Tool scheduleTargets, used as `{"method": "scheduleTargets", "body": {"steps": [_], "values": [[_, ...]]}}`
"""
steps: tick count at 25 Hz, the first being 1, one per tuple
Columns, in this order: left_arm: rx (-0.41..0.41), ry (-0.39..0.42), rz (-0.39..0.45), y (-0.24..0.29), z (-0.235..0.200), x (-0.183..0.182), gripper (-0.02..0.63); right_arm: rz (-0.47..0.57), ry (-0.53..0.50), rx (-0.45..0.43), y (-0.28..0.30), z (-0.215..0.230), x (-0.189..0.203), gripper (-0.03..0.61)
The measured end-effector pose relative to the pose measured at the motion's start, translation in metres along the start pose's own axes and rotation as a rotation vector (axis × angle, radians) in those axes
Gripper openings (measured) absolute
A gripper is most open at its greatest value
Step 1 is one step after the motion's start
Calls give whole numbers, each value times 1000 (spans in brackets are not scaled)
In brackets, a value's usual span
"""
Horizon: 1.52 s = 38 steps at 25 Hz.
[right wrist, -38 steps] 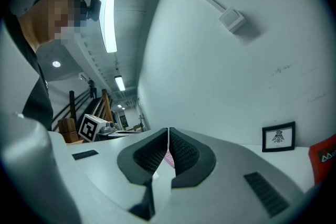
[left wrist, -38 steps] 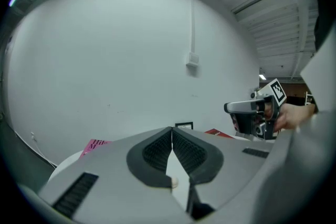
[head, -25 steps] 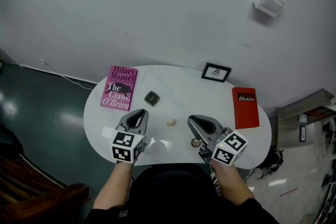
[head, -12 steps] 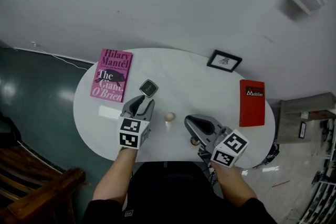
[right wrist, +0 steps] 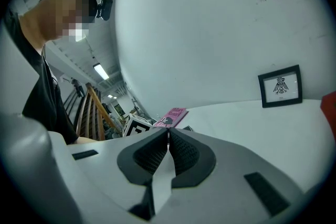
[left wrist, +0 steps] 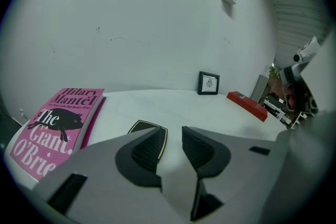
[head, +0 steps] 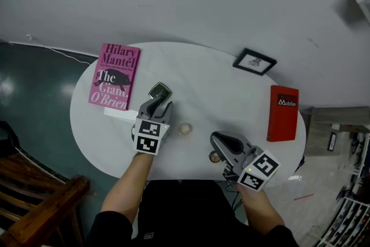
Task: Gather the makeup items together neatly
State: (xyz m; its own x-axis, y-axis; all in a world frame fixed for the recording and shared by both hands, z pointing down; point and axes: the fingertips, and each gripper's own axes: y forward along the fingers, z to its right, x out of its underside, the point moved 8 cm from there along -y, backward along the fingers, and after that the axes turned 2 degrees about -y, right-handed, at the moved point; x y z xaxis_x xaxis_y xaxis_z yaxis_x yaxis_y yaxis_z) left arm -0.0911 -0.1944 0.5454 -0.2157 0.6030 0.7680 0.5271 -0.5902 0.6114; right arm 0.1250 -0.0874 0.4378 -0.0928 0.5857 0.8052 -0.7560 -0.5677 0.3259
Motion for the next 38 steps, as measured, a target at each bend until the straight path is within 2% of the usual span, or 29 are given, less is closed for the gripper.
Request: {"method": "scheduleTargets", "body": {"steps": [7, 15, 28, 33, 38], "values": [[-18, -6, -66, 7, -6, 17, 127, -7, 8, -28, 13, 5, -2, 37], [-40, 17, -72, 1, -15, 21, 101, -22, 9, -51, 24, 2, -2, 37], [-124, -17, -66, -9, -47, 19, 103, -21, 23, -41, 24, -7, 4, 37], [-122, -3, -75, -5, -46, 16, 138, -11, 30, -24, 20, -9, 5, 37], [-109, -4, -74, -7, -39, 20, 141, -1, 37, -14, 18, -11, 7, 37]]}}
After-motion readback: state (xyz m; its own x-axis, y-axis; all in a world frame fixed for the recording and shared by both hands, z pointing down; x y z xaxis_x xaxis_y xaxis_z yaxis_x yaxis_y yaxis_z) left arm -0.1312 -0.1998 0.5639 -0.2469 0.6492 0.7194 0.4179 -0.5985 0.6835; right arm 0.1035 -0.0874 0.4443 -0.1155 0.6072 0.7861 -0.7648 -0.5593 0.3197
